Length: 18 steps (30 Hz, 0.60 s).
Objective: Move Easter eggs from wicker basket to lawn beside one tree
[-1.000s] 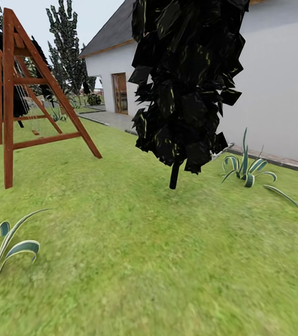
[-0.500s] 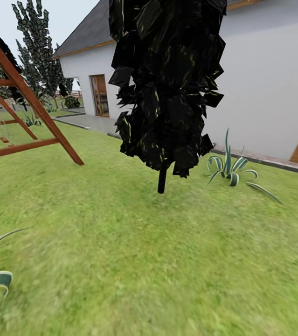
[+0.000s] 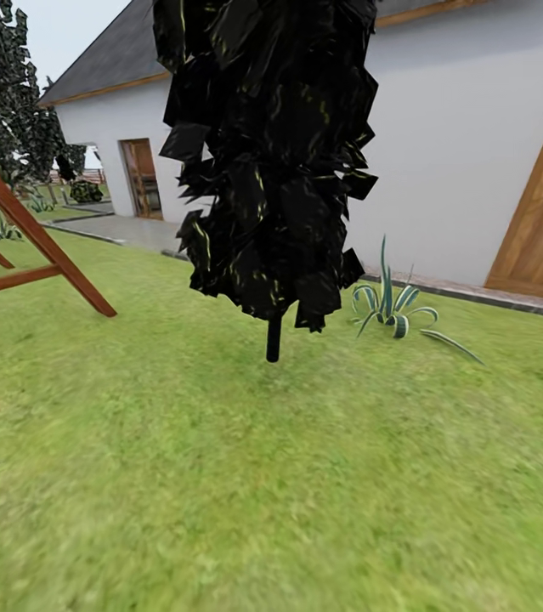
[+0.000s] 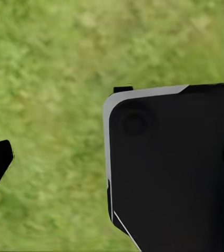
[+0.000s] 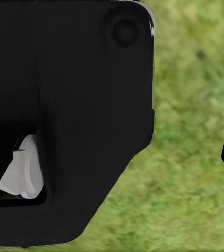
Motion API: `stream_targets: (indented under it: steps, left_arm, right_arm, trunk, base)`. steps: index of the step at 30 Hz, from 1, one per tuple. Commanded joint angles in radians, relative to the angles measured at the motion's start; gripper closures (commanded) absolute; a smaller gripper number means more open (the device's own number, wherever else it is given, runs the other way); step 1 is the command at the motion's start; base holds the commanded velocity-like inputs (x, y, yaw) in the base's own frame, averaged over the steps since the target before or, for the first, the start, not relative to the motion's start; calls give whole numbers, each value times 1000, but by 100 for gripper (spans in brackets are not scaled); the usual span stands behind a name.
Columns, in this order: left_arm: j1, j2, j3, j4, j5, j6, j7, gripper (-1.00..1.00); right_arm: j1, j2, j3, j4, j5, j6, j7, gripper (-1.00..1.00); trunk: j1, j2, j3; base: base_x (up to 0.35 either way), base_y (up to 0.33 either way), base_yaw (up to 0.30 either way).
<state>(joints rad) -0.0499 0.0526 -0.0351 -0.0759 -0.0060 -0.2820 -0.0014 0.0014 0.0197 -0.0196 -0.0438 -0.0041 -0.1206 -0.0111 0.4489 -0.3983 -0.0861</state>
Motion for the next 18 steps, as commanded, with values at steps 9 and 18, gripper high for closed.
stream_targets:
  steps: [9, 18]
  left_arm:
    - [-1, 1, -3, 1, 0, -3, 0, -100]
    - [-1, 4, -2, 1, 0, -3, 0, -100]
  right_arm:
    - [0, 0, -2, -2, 0, -2, -1, -100]
    - [0, 0, -2, -2, 0, -3, 0, -100]
  trunk:
    - [1, -2, 6]
    - [1, -2, 14]
  base:
    - [264, 237, -250]
    - [219, 268, -248]
